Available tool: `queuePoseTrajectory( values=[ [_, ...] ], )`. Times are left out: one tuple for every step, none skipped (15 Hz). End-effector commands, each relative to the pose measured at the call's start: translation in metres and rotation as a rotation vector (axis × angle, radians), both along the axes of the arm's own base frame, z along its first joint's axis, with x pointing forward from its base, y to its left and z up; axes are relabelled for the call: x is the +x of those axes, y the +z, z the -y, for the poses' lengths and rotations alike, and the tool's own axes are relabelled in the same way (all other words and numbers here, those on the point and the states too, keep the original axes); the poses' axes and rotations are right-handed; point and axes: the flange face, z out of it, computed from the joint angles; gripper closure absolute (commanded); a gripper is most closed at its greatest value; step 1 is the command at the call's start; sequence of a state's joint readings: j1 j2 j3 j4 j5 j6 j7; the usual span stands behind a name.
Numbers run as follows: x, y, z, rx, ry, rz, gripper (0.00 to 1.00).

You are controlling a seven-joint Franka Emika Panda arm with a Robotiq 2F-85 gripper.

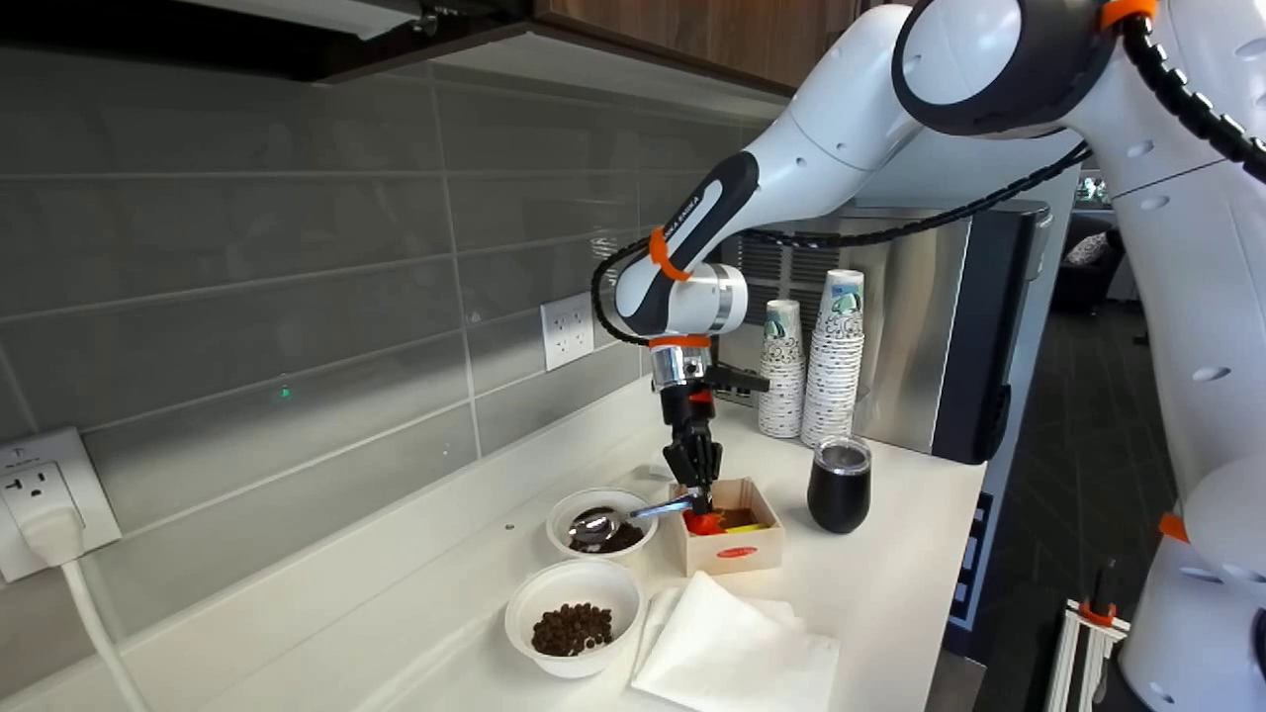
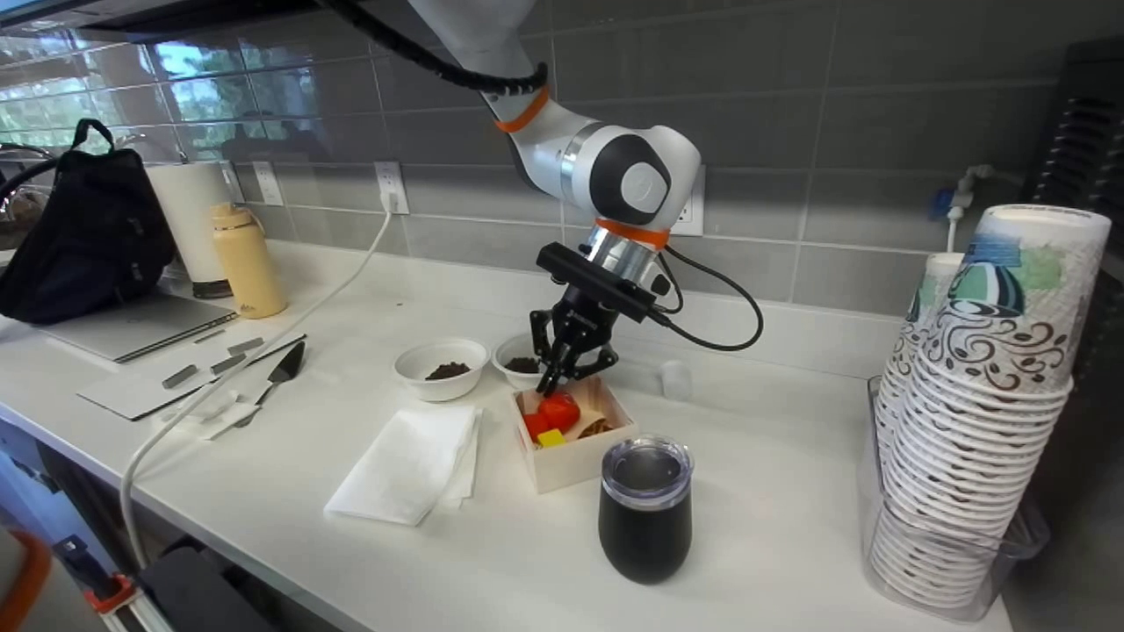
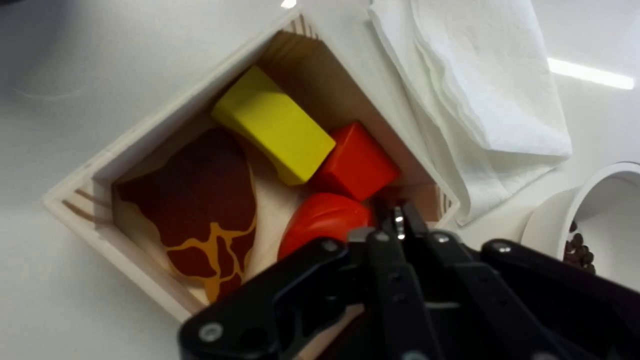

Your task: Use the silver spoon to stir the contents in the white bowl on the right.

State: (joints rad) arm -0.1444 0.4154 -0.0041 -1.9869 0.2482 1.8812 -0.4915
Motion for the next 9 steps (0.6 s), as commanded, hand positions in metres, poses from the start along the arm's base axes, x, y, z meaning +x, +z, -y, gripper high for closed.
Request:
queuePoseTrajectory(
  values=[
    [0.006, 0.020, 0.002, -0.005, -0.023, 0.023, 0.98],
    [0.007, 0.024, 0.001, -0.009, -0.019, 0.028, 0.99],
    [0.008, 0.028, 0.000, -0.013, -0.016, 0.032, 0.99],
    [0.008, 0.031, -0.001, -0.019, -0.011, 0.030, 0.99],
    [0.008, 0.033, -0.002, -0.025, -0.008, 0.028, 0.99],
    [0.008, 0.036, -0.004, -0.034, -0.006, 0.023, 0.99],
    [0.006, 0.039, -0.007, -0.040, -0.001, 0.014, 0.99],
    [0.005, 0.041, -0.010, -0.048, 0.004, 0.007, 0.99],
    [0.003, 0.045, -0.013, -0.063, 0.010, -0.003, 0.99]
  ],
)
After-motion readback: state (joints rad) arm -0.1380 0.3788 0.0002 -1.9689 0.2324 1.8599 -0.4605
